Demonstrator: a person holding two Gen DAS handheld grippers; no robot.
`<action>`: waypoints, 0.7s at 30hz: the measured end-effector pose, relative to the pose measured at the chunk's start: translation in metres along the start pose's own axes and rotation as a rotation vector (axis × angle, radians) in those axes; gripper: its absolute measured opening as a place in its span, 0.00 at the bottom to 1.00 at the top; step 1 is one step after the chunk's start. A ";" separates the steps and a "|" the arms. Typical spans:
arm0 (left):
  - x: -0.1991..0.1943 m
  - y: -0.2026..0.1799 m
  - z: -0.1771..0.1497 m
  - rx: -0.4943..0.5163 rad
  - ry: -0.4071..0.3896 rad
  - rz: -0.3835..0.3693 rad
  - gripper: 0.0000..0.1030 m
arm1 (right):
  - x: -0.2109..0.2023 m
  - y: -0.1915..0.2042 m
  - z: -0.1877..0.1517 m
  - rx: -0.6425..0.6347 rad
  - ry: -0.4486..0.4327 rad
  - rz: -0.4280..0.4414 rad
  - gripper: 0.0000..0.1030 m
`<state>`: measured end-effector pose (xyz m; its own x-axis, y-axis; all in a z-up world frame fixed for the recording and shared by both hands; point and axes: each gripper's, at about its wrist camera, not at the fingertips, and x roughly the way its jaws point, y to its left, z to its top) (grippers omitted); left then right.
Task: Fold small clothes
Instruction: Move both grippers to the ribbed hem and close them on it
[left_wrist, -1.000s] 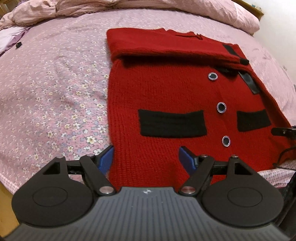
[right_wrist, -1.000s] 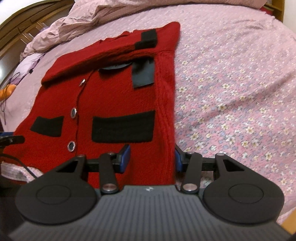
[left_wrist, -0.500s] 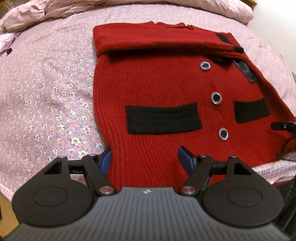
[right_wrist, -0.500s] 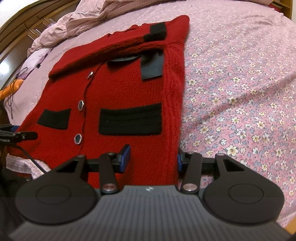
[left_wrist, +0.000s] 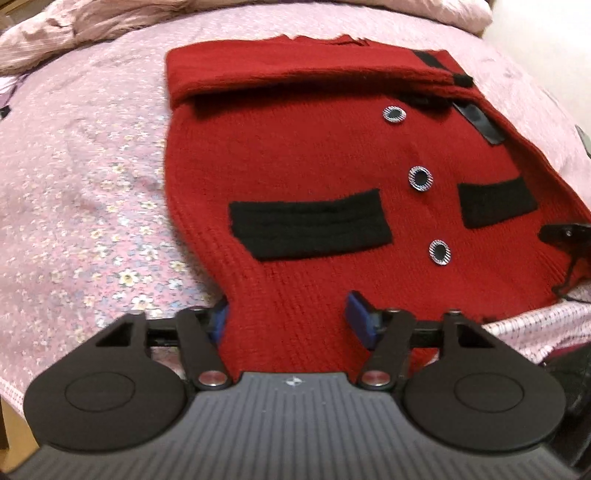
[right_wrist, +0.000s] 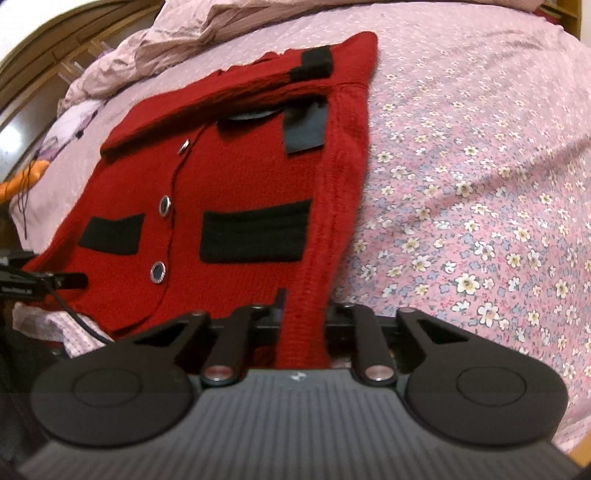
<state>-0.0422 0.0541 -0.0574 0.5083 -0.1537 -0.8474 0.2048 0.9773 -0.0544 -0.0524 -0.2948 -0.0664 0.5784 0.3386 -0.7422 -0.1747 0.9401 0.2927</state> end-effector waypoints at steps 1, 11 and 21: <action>-0.001 0.002 0.000 -0.010 -0.005 0.008 0.50 | -0.001 -0.002 0.000 0.010 -0.005 0.007 0.13; -0.026 0.031 0.013 -0.149 -0.081 -0.049 0.16 | -0.019 -0.008 0.018 0.090 -0.109 0.144 0.10; -0.056 0.046 0.046 -0.270 -0.214 -0.174 0.15 | -0.030 -0.002 0.046 0.099 -0.217 0.206 0.10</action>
<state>-0.0230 0.1008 0.0114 0.6540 -0.3200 -0.6855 0.0905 0.9327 -0.3490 -0.0331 -0.3085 -0.0169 0.6977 0.4947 -0.5181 -0.2334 0.8408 0.4885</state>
